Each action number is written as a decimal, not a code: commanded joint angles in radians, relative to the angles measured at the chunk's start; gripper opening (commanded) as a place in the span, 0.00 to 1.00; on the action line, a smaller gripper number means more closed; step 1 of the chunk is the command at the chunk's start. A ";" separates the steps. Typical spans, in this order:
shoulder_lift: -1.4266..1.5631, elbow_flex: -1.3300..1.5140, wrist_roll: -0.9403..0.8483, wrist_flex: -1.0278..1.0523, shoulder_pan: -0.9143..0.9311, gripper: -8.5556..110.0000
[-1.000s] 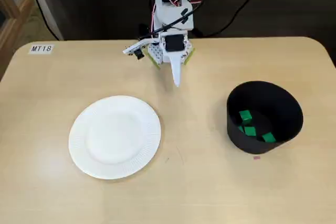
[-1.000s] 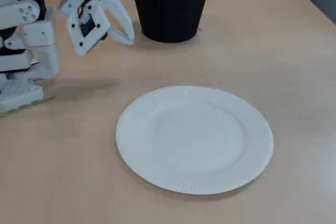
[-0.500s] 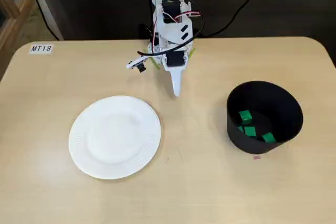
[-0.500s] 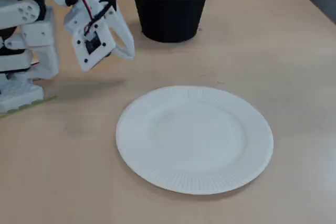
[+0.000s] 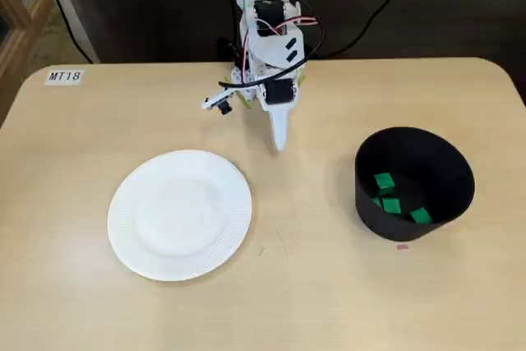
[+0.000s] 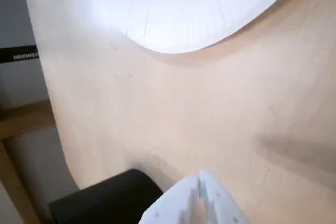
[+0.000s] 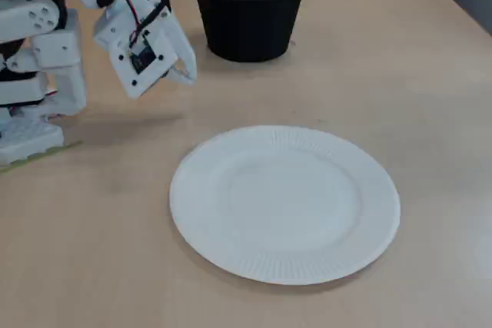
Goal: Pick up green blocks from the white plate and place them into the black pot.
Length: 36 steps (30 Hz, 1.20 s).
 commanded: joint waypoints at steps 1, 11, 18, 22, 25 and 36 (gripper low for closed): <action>0.003 0.002 0.017 -0.015 0.008 0.05; 0.003 0.009 0.044 -0.046 0.032 0.06; 0.003 0.009 0.041 -0.046 0.031 0.06; 0.003 0.009 0.041 -0.046 0.031 0.06; 0.003 0.009 0.041 -0.046 0.031 0.06; 0.003 0.009 0.041 -0.046 0.031 0.06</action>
